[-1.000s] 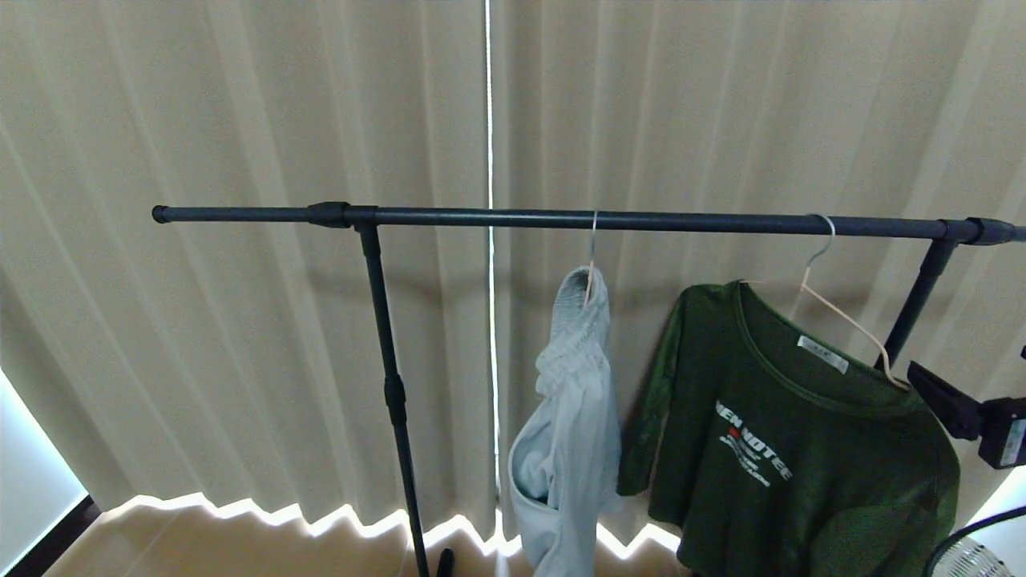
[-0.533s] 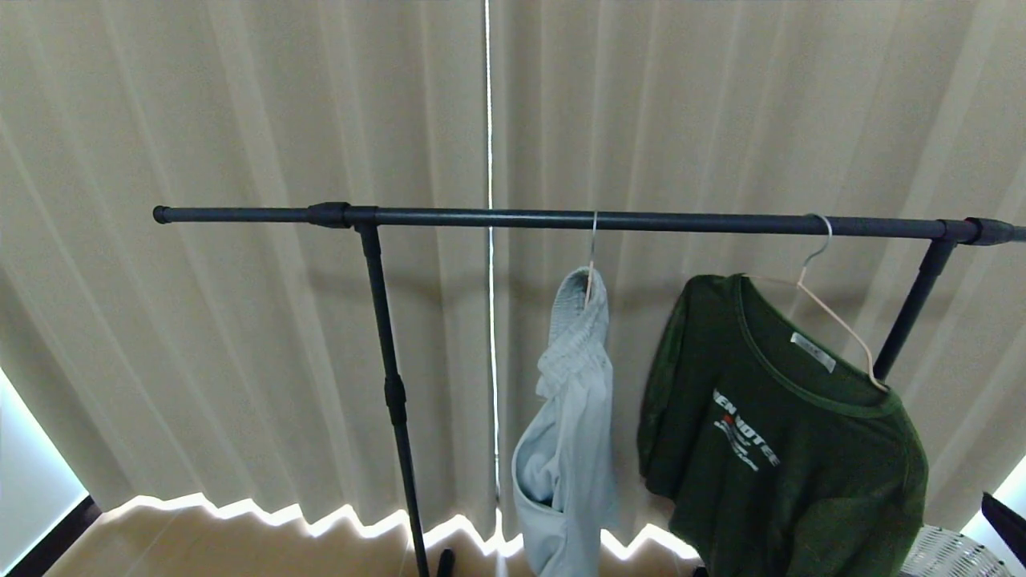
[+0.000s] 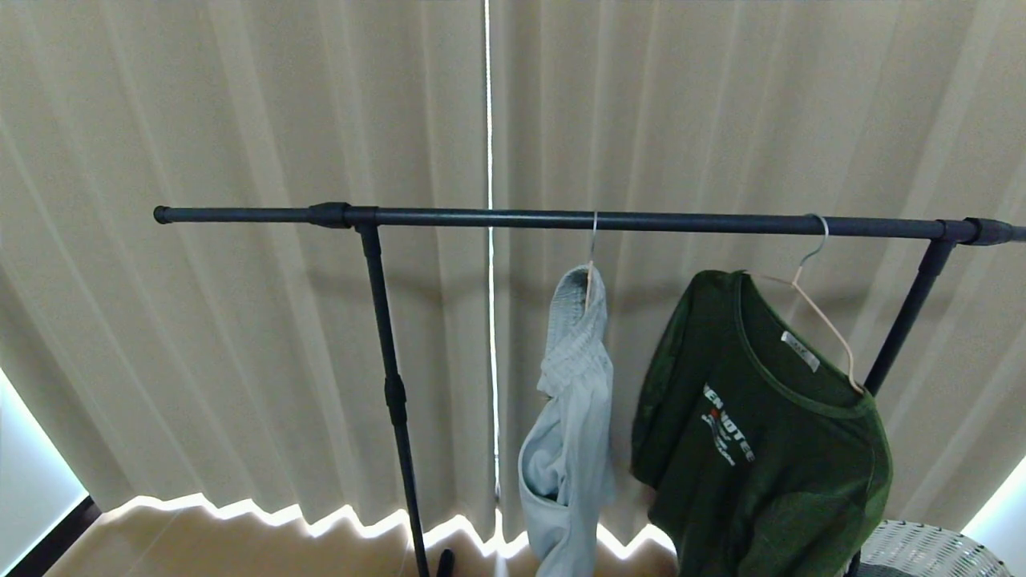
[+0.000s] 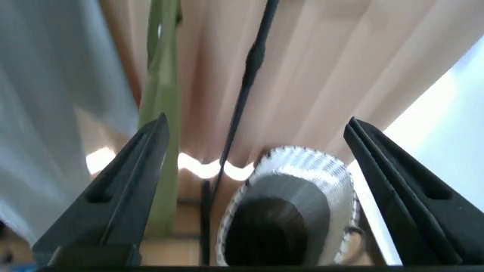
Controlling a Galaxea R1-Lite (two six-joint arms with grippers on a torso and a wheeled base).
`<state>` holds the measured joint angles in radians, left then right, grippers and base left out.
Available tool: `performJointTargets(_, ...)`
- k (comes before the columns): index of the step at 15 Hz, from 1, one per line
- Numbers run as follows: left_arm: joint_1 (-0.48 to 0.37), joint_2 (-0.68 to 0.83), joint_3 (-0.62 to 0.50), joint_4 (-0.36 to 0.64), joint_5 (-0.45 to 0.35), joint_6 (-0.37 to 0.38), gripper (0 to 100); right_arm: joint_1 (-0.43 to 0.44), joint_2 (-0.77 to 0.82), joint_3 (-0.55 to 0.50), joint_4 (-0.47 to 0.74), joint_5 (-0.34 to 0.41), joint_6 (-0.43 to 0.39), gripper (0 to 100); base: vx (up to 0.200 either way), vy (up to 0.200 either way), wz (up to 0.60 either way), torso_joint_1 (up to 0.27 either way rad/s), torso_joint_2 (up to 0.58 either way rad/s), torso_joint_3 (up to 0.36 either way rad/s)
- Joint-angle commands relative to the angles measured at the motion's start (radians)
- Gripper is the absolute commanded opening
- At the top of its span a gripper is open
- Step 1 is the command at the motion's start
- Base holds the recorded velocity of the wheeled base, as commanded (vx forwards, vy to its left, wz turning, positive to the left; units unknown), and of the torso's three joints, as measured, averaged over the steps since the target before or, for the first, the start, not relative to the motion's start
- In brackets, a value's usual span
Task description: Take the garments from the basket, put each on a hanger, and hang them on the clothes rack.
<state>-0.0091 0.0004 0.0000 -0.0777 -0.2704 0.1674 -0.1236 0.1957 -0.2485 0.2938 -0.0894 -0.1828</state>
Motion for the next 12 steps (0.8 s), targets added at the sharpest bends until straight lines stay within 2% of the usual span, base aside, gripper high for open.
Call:
performJointTargets(1,0.001,0.000,0.000,-0.001,-0.001,0.000,100,0.001,-0.107,0.037,-0.018,0.002,0.026,100,0.000,0.000,0.00,0.000,0.00,0.000)
performJointTargets(3,0.001,0.000,0.000,-0.001,-0.001,0.000,100,0.012,-0.105,0.064,-0.042,0.014,0.129,100,0.000,0.000,0.00,0.000,0.00,0.000)
performJointTargets(4,0.001,0.000,0.000,-0.001,-0.001,0.003,100,0.018,-0.107,0.075,-0.042,0.020,0.138,100,0.000,0.000,0.00,0.000,0.00,0.000)
performJointTargets(6,0.000,0.000,0.000,-0.001,-0.001,0.003,100,0.021,-0.107,0.144,-0.128,0.025,0.141,100,0.000,0.000,0.00,0.000,0.00,0.000)
performJointTargets(8,0.000,0.000,0.000,-0.001,-0.003,0.001,100,0.021,-0.105,0.249,-0.294,0.053,0.118,100,0.000,0.000,0.00,0.000,0.00,0.000)
performJointTargets(10,0.000,0.000,0.000,-0.001,-0.004,0.003,100,0.021,-0.107,0.249,-0.303,0.109,0.118,100,0.000,0.000,0.00,0.000,0.00,0.000)
performJointTargets(12,0.000,0.000,0.000,-0.001,-0.004,0.003,100,0.022,-0.107,0.249,-0.303,0.117,0.118,100,0.000,0.000,0.00,0.000,0.00,0.000)
